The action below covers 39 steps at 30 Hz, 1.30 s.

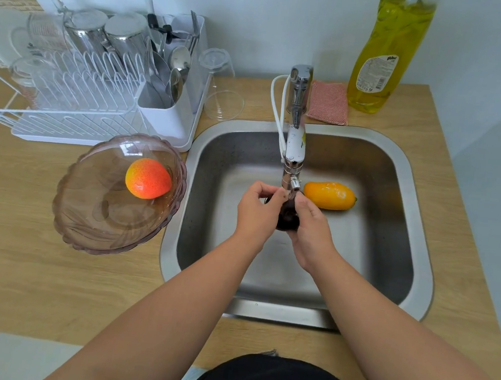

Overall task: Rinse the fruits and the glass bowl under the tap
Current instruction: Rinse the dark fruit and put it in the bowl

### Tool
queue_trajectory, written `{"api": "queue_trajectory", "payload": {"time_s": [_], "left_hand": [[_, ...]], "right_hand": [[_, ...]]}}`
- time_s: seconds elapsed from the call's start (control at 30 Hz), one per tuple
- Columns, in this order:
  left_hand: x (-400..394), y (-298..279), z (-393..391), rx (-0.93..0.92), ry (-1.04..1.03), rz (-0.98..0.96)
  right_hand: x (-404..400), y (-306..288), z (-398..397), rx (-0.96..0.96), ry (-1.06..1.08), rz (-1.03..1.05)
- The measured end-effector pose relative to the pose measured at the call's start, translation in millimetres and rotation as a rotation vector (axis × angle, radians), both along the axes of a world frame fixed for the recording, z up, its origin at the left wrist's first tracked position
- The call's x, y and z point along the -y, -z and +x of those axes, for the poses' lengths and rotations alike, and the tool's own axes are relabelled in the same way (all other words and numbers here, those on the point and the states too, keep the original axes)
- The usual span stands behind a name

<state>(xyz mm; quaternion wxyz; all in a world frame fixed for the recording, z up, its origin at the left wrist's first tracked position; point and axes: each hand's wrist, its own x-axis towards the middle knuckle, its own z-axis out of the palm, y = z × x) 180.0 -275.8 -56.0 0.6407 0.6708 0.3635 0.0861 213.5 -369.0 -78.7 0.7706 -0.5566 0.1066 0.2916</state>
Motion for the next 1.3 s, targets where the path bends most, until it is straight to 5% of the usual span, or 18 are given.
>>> {"api": "queue_trajectory", "payload": {"time_s": [0.2, 0.5, 0.77, 0.9, 1.17, 1.3], "left_hand": [[1, -7, 13, -0.089, 0.010, 0.033], [-2, -5, -4, 0.054, 0.161, -0.123], [-3, 1, -17, 0.098, 0.208, -0.198], [2, 5, -10, 0.083, 0.064, -0.137], [5, -5, -2, -0.266, -0.023, -0.545], [12, 1, -1, -0.165, -0.006, -0.393]], "right_hand": [[2, 3, -5, 0.007, 0.039, -0.003], [9, -7, 4, -0.061, 0.070, 0.077], [9, -9, 12, -0.275, -0.211, -0.091], [3, -13, 2, -0.079, -0.151, -0.034], [9, -9, -20, 0.476, -0.226, -0.265], [5, -3, -17, 0.457, -0.207, -0.257]]}}
